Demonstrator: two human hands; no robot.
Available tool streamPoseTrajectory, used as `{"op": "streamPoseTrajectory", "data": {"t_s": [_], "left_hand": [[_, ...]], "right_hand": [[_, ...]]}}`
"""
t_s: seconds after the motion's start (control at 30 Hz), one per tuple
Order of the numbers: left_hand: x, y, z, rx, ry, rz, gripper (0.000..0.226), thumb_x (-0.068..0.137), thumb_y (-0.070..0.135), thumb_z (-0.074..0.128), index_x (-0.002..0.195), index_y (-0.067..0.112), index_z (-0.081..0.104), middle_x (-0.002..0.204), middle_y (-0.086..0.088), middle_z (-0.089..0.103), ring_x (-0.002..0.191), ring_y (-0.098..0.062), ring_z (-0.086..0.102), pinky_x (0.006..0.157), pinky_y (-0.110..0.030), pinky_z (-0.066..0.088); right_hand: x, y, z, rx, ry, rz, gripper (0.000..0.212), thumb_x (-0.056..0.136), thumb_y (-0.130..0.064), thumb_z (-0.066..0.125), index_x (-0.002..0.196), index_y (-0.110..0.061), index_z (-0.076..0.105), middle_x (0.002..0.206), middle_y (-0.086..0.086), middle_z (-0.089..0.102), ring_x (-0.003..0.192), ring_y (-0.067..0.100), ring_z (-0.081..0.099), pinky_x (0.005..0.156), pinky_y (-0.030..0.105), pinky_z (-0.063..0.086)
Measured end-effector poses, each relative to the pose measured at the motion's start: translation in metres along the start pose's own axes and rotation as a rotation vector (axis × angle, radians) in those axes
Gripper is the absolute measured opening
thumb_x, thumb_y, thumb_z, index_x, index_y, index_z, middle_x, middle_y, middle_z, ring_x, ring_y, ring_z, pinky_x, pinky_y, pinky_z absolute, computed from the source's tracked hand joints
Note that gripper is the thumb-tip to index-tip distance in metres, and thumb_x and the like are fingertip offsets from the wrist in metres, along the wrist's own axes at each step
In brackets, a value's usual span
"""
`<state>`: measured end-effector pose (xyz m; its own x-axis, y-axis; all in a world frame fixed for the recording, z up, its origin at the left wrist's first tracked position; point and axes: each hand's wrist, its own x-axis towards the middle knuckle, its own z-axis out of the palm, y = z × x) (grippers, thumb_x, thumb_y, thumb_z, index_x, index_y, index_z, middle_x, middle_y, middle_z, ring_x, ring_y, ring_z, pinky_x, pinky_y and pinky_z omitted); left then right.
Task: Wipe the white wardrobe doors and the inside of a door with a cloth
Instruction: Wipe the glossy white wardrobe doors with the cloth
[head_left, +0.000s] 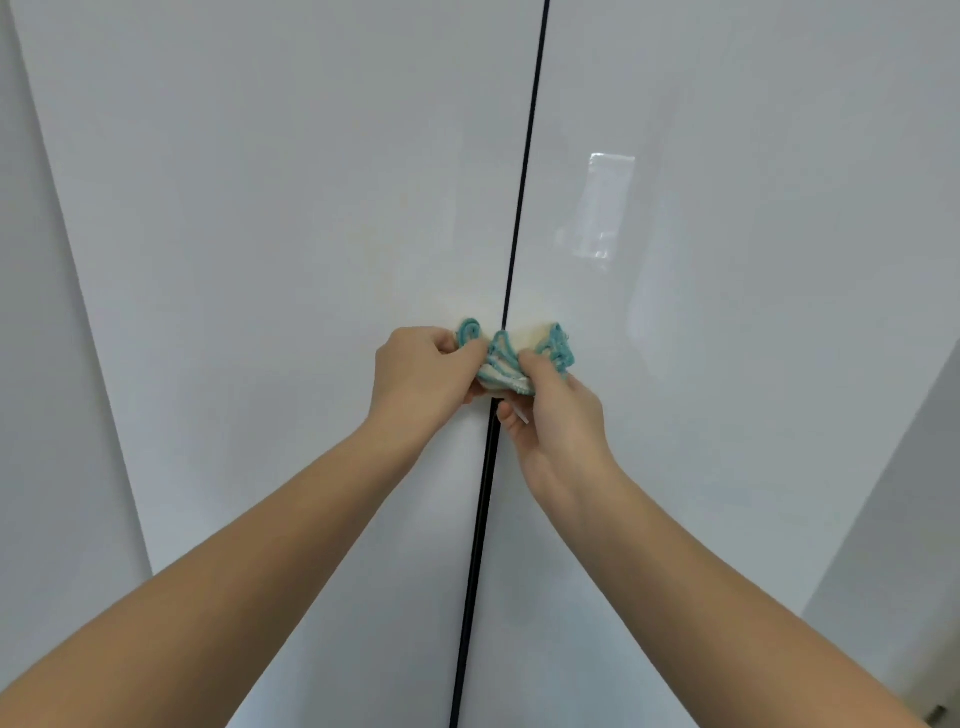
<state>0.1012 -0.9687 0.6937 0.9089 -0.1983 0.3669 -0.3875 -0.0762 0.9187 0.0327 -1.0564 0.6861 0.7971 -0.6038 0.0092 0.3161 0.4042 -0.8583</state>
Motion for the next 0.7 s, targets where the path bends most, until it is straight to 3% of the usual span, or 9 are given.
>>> {"op": "streamPoseTrajectory", "data": {"t_s": [0.2, 0.43, 0.57, 0.7], "left_hand": [[-0.026, 0.008, 0.008, -0.217, -0.121, 0.094, 0.011, 0.09, 0.015, 0.064, 0.094, 0.008, 0.071, 0.087, -0.006, 0.075, 0.085, -0.019, 0.073, 0.077, -0.035, 0.061], [-0.111, -0.012, 0.069, -0.6, -0.29, -0.173, 0.021, 0.096, 0.018, 0.058, 0.099, 0.001, 0.068, 0.094, -0.012, 0.075, 0.089, -0.021, 0.073, 0.071, -0.028, 0.059], [-0.151, -0.017, 0.121, -0.69, -0.442, -0.238, 0.015, 0.095, 0.011, 0.057, 0.099, 0.005, 0.07, 0.099, -0.011, 0.072, 0.096, -0.021, 0.07, 0.078, -0.03, 0.057], [-0.189, -0.007, 0.179, -0.714, -0.599, -0.284, 0.023, 0.089, 0.009, 0.062, 0.11, 0.004, 0.068, 0.106, -0.011, 0.072, 0.1, -0.021, 0.069, 0.083, -0.032, 0.057]], "right_hand": [[-0.02, -0.004, -0.03, 0.021, -0.076, -0.223, 0.017, 0.094, -0.014, 0.06, 0.11, -0.016, 0.064, 0.101, 0.001, 0.071, 0.087, 0.011, 0.068, 0.072, 0.028, 0.052], [-0.071, 0.004, -0.127, 0.09, 0.027, -0.312, 0.026, 0.094, -0.007, 0.054, 0.119, -0.009, 0.059, 0.111, 0.009, 0.068, 0.104, 0.022, 0.066, 0.089, 0.038, 0.052], [-0.09, -0.015, -0.188, 0.22, 0.116, -0.322, 0.025, 0.095, -0.006, 0.051, 0.116, -0.013, 0.062, 0.114, 0.009, 0.066, 0.108, 0.023, 0.064, 0.092, 0.039, 0.051], [-0.1, -0.041, -0.248, 0.389, 0.208, -0.291, 0.039, 0.092, -0.013, 0.053, 0.131, -0.008, 0.055, 0.127, 0.013, 0.063, 0.118, 0.025, 0.061, 0.099, 0.041, 0.049]]}}
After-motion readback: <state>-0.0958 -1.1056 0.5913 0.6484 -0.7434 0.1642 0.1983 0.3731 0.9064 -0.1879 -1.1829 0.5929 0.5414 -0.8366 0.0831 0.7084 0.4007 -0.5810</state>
